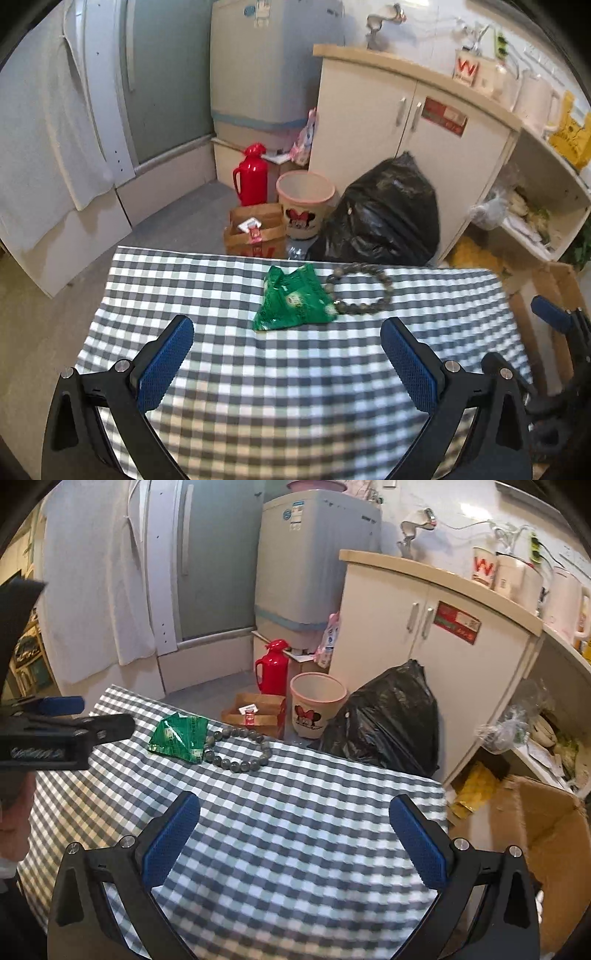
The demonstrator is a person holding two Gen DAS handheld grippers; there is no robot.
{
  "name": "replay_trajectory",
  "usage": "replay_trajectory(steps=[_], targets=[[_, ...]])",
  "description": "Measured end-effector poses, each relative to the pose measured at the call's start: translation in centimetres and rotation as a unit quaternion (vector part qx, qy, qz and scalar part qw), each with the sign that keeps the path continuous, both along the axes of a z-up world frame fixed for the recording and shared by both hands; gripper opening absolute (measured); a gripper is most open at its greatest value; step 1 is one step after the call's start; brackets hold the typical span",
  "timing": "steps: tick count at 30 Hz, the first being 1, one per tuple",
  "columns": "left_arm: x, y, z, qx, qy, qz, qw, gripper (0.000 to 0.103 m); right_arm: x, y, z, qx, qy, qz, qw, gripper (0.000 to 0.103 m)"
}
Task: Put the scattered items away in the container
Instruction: 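Grasp the green packet with left gripper while right gripper grasps the bead bracelet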
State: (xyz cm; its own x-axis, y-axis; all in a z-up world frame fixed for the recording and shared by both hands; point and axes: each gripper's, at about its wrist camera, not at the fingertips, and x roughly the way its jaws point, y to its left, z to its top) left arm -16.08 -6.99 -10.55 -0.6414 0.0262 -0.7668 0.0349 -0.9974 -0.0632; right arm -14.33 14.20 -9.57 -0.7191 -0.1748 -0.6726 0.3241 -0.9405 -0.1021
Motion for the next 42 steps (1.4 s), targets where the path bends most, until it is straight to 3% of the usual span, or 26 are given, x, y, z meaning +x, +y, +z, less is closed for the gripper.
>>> replay_trajectory(steps=[4,12,24,30,33,35,37,42], targets=[[-2.3,-0.3,-1.7,-0.012,-0.011,0.002,0.9999,0.103,-1.7,-1.4,-2.1,0.009,-0.017,0.01,1.0,0.103],[-5.3,-1.1,-5.3,0.021,-0.052,-0.004,0.9984,0.103,-4.7,-3.5,-3.8,0.009,-0.029,0.019,0.999,0.103],[-8.2,-1.7,-8.3,0.045,-0.089,0.005,0.995,0.103,-8.3,-5.6,-7.1,-0.006,-0.074,0.063,0.995,0.103],[-8.3,-1.9,-8.5,0.047,-0.079,0.005,0.9957,0.102,-9.4,-6.7,-8.3,-0.015,-0.099,0.084,0.991,0.103],[-8.1,-1.9,-8.6,0.036,-0.071,0.003,0.9968,0.094,-9.6,-7.2,-8.4,-0.015,-0.1,0.093,0.99,0.103],[-8.0,-2.0,-8.4,0.035,-0.069,-0.001,0.997,0.083,-9.7,-7.5,-8.5,-0.009,-0.104,0.096,0.99,0.103],[-7.9,-2.2,-8.1,0.044,-0.069,-0.007,0.9966,0.062,-9.7,-7.9,-8.6,0.002,-0.106,0.101,0.989,0.103],[-7.5,-2.0,-7.9,0.06,-0.063,-0.03,0.9958,0.044,-9.5,-8.8,-8.5,0.015,-0.103,0.107,0.989,0.103]])
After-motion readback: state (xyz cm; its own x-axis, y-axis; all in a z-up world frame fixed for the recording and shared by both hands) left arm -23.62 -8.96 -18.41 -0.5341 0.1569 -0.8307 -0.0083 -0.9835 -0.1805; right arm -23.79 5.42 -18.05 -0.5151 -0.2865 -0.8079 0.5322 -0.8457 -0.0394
